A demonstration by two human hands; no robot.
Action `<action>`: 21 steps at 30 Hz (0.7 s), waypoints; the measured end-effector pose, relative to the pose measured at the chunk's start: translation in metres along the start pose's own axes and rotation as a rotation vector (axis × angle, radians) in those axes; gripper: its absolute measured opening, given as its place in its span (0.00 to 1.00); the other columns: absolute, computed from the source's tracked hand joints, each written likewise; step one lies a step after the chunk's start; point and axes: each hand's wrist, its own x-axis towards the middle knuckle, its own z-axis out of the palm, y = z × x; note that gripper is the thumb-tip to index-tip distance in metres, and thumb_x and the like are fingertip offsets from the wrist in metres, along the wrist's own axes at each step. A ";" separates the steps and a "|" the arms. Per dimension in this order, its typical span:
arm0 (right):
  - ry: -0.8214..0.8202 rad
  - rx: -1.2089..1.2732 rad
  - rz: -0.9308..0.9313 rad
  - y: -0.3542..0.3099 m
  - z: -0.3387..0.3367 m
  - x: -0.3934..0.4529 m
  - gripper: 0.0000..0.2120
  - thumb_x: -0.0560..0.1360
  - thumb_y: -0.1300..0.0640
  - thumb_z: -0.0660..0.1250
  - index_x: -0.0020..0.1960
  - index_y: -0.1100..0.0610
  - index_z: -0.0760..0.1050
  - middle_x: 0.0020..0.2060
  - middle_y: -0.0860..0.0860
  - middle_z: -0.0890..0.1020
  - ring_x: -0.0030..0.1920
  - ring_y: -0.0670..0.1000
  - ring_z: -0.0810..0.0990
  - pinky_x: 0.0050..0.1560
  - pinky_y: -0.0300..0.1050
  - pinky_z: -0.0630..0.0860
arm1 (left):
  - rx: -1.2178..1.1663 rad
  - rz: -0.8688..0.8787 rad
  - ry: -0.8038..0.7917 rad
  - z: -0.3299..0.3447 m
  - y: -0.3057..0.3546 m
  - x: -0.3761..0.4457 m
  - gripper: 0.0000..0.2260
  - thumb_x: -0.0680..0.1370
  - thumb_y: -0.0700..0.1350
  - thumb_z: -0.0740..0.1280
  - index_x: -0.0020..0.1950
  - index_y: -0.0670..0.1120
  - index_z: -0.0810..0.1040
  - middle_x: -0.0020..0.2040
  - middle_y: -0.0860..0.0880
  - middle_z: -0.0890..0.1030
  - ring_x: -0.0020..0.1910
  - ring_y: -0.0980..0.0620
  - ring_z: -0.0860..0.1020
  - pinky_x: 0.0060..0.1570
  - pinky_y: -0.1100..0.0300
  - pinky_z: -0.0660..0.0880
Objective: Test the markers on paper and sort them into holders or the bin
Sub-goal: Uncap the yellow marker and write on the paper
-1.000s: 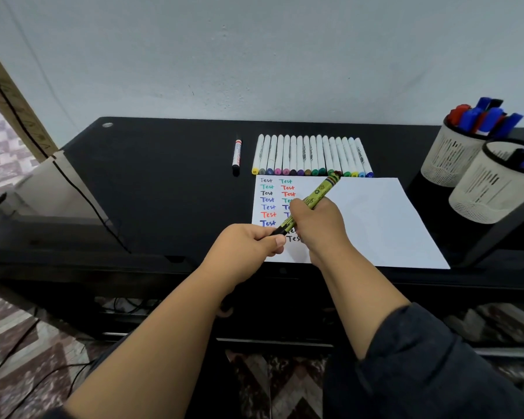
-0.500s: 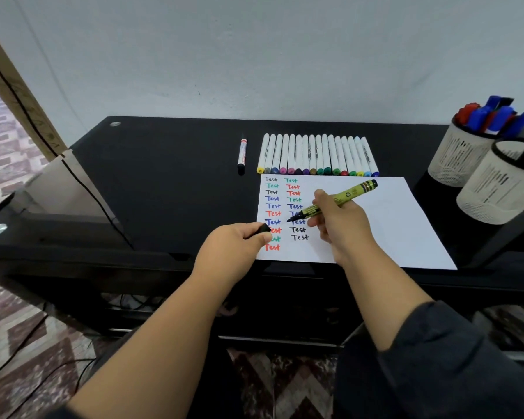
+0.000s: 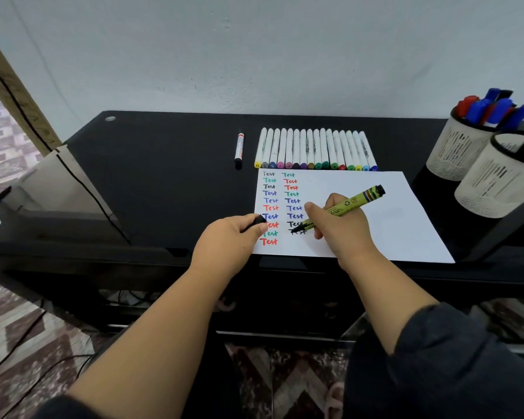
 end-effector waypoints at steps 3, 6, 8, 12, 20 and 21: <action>0.028 -0.018 -0.011 0.003 0.003 -0.002 0.18 0.73 0.59 0.66 0.31 0.56 0.60 0.24 0.53 0.71 0.27 0.49 0.70 0.34 0.40 0.68 | -0.003 -0.001 0.010 0.000 -0.001 0.001 0.15 0.78 0.54 0.63 0.65 0.55 0.75 0.50 0.60 0.77 0.38 0.66 0.71 0.37 0.68 0.70; 0.047 -0.033 -0.023 0.005 0.003 -0.001 0.17 0.73 0.60 0.65 0.31 0.56 0.59 0.30 0.59 0.69 0.32 0.53 0.67 0.36 0.42 0.65 | -0.009 -0.008 0.000 0.001 -0.001 0.003 0.15 0.78 0.54 0.63 0.65 0.56 0.75 0.41 0.65 0.72 0.38 0.65 0.72 0.35 0.67 0.70; 0.054 -0.047 -0.029 0.006 0.002 -0.001 0.17 0.73 0.60 0.65 0.32 0.56 0.59 0.32 0.59 0.69 0.33 0.53 0.67 0.37 0.43 0.64 | -0.016 -0.011 -0.008 0.001 0.000 0.004 0.15 0.78 0.54 0.63 0.65 0.56 0.75 0.39 0.66 0.72 0.39 0.64 0.73 0.37 0.66 0.72; 0.025 -0.072 -0.035 0.008 0.005 -0.001 0.18 0.74 0.59 0.65 0.32 0.56 0.59 0.32 0.59 0.69 0.34 0.53 0.68 0.37 0.42 0.64 | -0.034 -0.010 -0.010 0.001 -0.002 0.005 0.15 0.78 0.54 0.64 0.65 0.55 0.75 0.38 0.65 0.73 0.40 0.63 0.75 0.42 0.62 0.76; 0.001 -0.123 -0.058 0.009 0.007 -0.001 0.18 0.74 0.56 0.67 0.32 0.56 0.60 0.30 0.58 0.72 0.28 0.48 0.71 0.35 0.41 0.67 | -0.017 0.008 -0.016 0.000 -0.001 0.006 0.17 0.78 0.55 0.64 0.66 0.55 0.74 0.45 0.63 0.76 0.43 0.63 0.75 0.43 0.62 0.76; 0.005 -0.132 -0.062 0.009 0.007 0.000 0.18 0.74 0.56 0.67 0.32 0.55 0.60 0.30 0.59 0.71 0.29 0.50 0.71 0.35 0.42 0.66 | -0.018 0.007 -0.018 0.000 -0.001 0.006 0.17 0.78 0.55 0.64 0.66 0.55 0.74 0.45 0.63 0.75 0.43 0.63 0.75 0.43 0.63 0.75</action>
